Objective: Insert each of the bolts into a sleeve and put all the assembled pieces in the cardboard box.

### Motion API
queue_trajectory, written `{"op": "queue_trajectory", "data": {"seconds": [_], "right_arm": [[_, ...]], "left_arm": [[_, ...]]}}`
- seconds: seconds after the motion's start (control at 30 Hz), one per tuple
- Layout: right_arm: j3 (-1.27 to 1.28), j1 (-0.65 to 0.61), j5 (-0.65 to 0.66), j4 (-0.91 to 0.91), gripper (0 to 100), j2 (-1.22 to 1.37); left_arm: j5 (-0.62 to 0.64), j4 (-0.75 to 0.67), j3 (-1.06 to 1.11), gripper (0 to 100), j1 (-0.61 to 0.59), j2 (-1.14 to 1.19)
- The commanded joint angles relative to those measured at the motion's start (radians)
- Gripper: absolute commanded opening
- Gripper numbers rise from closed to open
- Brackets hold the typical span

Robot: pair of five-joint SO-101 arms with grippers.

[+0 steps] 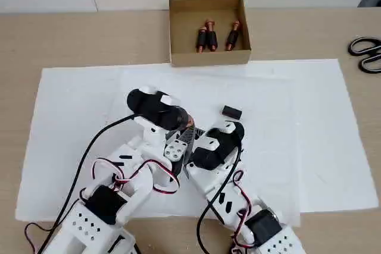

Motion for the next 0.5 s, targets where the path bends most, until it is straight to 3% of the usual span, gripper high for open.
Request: {"op": "queue_trajectory", "data": {"seconds": [0.0,0.27,0.47], "right_arm": [[0.008,0.002,-0.005,-0.002,0.3,-0.027],[0.008,0.002,-0.005,-0.002,0.3,-0.027],[0.008,0.004,-0.005,-0.002,0.3,-0.027]], "left_arm": [[-0.018,0.006,-0.004,1,-0.011,0.0],[-0.017,0.201,-0.15,15,-0.011,0.003],[-0.017,0.292,-0.243,16,-0.048,-0.002]]}}
